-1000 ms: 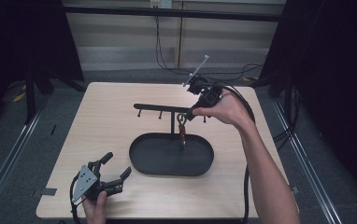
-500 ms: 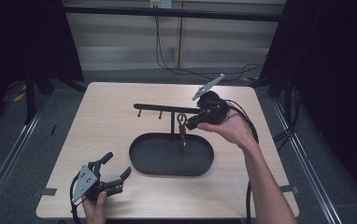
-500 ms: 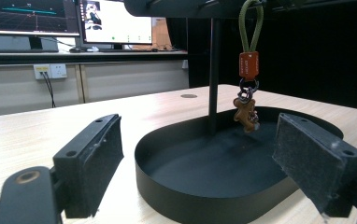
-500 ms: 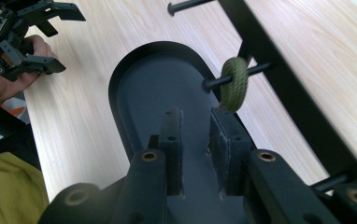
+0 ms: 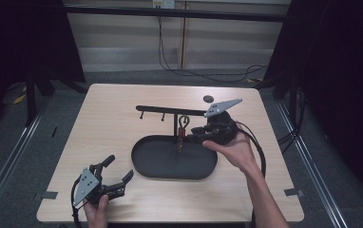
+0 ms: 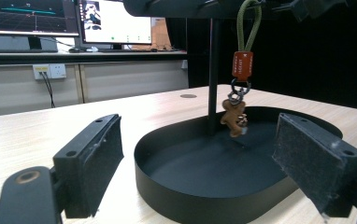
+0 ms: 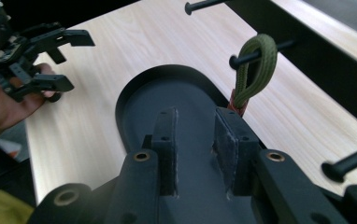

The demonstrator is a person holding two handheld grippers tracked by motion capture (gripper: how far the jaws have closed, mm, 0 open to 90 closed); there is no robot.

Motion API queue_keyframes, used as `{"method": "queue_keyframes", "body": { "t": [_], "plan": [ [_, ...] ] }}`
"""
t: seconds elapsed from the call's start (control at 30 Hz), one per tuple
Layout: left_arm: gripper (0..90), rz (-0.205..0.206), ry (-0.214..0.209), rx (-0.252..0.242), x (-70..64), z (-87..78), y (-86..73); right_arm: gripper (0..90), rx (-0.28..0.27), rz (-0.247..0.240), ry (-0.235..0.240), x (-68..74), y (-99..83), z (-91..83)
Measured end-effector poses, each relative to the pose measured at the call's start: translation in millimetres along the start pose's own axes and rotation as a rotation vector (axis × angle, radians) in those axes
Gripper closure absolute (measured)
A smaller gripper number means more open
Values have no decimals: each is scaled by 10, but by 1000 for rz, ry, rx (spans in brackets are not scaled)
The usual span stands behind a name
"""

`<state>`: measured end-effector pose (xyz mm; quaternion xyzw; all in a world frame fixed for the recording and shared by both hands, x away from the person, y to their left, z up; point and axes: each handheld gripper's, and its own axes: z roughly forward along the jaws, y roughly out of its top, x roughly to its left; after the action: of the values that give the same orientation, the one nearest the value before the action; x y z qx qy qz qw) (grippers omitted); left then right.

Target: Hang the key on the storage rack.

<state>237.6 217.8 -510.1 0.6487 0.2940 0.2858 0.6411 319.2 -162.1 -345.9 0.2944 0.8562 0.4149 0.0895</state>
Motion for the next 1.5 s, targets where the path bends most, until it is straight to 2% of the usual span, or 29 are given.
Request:
{"method": "queue_keyframes", "body": {
  "t": [0.03, 0.2, 0.33, 0.43, 0.53, 0.67, 0.77, 0.8, 0.83, 0.93, 0.97, 1.0, 1.07, 1.1, 1.13, 1.2, 1.27, 1.33, 1.4, 1.47, 1.5],
  "plan": [
    [157, 4, -1, 3, 3, -2, 0, 685, -27, 4, -16, 16, -91, 25],
    [157, 5, -1, 4, 3, -3, 1, 637, -71, 19, -29, 67, -269, 69],
    [157, 0, 0, 0, 0, 0, 0, 599, -133, 31, -44, 108, -437, 79],
    [157, 0, 0, 1, 0, 0, 0, 515, -184, 63, -35, 125, -591, 81],
    [157, -1, 0, 0, 0, 0, 0, 446, -205, 72, -74, 132, -722, 94],
    [157, 0, 0, 0, 0, 0, 0, 331, -256, 120, -104, 111, -924, 109],
    [156, 4, 0, 3, 3, -2, 1, 229, -292, 179, -111, 91, -1094, 137],
    [157, 5, -1, 4, 3, -3, 1, 174, -306, 198, -147, 105, -1220, 171],
    [157, 5, -1, 4, 3, -3, 1, 174, -306, 198, -147, 105, -1220, 171],
    [156, 3, 0, 2, 2, -1, 0, 138, -335, 205, -195, 133, -1393, 213],
    [157, 2, 0, 1, 1, -1, 0, 136, -343, 215, -235, 147, -1449, 225],
    [156, 0, 0, 0, 0, 0, 0, 141, -359, 235, -297, 162, -1536, 242],
    [157, -1, 0, 0, -1, 0, 0, 136, -365, 229, -316, 167, -1569, 244],
    [157, -1, 0, 0, 0, 0, 0, 139, -382, 225, -352, 186, -1617, 244],
    [157, -1, 0, 0, -1, 0, 0, 137, -423, 211, -375, 199, -1703, 248],
    [157, -1, 0, 0, -1, 0, 0, 138, -440, 207, -393, 205, -1734, 256],
    [157, 0, 0, 0, 0, 0, 0, 139, -481, 178, -452, 240, -1828, 295],
    [157, 1, -1, 0, 0, -1, 0, 140, -499, 181, -449, 247, -1861, 309],
    [157, 4, -2, 2, 1, -2, 0, 134, -541, 181, -475, 263, -1886, 296],
    [157, 5, -1, 4, 3, -2, 1, 134, -543, 177, -478, 266, -1888, 295],
    [157, 5, -1, 4, 3, -3, 0, 133, -551, 160, -479, 284, -1893, 295]
  ]
}}
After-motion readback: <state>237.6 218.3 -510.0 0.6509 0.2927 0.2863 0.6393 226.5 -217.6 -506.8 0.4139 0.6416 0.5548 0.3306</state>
